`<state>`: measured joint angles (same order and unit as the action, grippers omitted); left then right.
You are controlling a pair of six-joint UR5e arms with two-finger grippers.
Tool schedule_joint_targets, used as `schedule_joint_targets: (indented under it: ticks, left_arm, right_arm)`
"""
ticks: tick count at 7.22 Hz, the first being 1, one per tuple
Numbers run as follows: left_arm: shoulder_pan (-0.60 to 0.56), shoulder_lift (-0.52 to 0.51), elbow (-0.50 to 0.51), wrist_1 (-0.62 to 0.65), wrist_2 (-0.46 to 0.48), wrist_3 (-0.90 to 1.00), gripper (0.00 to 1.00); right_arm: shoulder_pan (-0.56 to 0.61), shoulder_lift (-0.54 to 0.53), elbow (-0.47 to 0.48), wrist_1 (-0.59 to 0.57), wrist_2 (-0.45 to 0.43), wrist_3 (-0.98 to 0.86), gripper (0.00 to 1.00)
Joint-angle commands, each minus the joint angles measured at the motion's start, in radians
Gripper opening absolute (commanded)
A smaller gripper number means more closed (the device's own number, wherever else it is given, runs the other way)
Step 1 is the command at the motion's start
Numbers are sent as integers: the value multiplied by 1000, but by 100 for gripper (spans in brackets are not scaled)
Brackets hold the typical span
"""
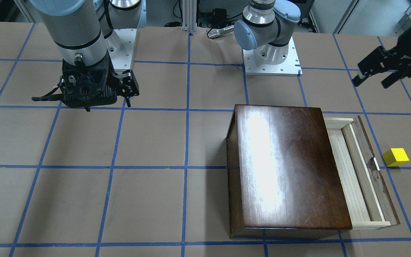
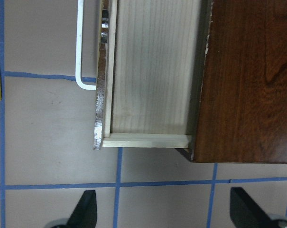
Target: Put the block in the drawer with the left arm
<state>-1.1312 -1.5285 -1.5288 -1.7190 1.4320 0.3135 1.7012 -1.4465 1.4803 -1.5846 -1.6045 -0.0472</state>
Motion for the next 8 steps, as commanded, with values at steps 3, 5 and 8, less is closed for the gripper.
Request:
schedule_joint_targets:
  ticks: [3, 5, 8]
  left_arm:
    - [-378, -47, -16, 164, 134, -361, 100]
    - [-410, -50, -23, 176, 140, -363, 100]
    - [-410, -44, -24, 176, 142, -353, 100]
  right_arm:
    - [0, 0, 0, 0, 2, 0, 100]
    - [0, 0, 0, 0, 0, 1, 100]
    - [0, 0, 0, 0, 0, 0, 100]
